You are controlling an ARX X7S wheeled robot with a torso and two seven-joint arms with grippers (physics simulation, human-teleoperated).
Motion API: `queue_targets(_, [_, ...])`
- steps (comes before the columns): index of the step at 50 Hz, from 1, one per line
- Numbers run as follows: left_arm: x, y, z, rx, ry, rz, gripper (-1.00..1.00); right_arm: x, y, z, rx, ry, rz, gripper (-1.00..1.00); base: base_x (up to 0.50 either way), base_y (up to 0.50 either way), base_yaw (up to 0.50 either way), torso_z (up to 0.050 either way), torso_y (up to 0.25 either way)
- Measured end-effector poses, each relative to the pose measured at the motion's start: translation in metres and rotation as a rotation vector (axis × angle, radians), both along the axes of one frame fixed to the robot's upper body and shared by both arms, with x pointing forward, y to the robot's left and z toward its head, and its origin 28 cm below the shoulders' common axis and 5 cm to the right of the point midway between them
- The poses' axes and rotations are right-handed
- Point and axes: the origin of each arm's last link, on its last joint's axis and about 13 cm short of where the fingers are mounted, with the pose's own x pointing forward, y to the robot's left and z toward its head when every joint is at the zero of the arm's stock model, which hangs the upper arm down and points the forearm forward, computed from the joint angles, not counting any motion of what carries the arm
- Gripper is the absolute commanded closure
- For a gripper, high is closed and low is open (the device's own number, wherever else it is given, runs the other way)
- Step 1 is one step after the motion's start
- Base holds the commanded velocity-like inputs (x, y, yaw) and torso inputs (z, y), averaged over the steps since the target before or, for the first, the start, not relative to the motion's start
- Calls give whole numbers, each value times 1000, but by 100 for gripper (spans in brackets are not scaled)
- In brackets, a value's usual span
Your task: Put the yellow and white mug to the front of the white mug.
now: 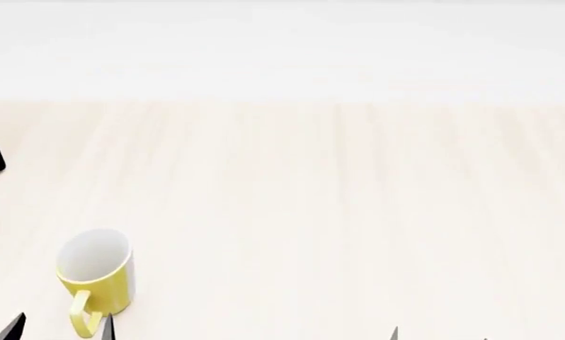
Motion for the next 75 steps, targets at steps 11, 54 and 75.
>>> queue_targets(11, [3,1,-5,-14,39,6,-100,0,0,-1,1,5,0,-100,0,0,0,0,0])
queue_targets(54, [32,4,-28,-27,188,57,-100,0,-1,-2,8,12,-4,-100,0,0,0,0,0])
queue_targets(75, [30,2,-26,8,142,49,100,2,0,-4,5,22,0,-100,0,0,0,0,1])
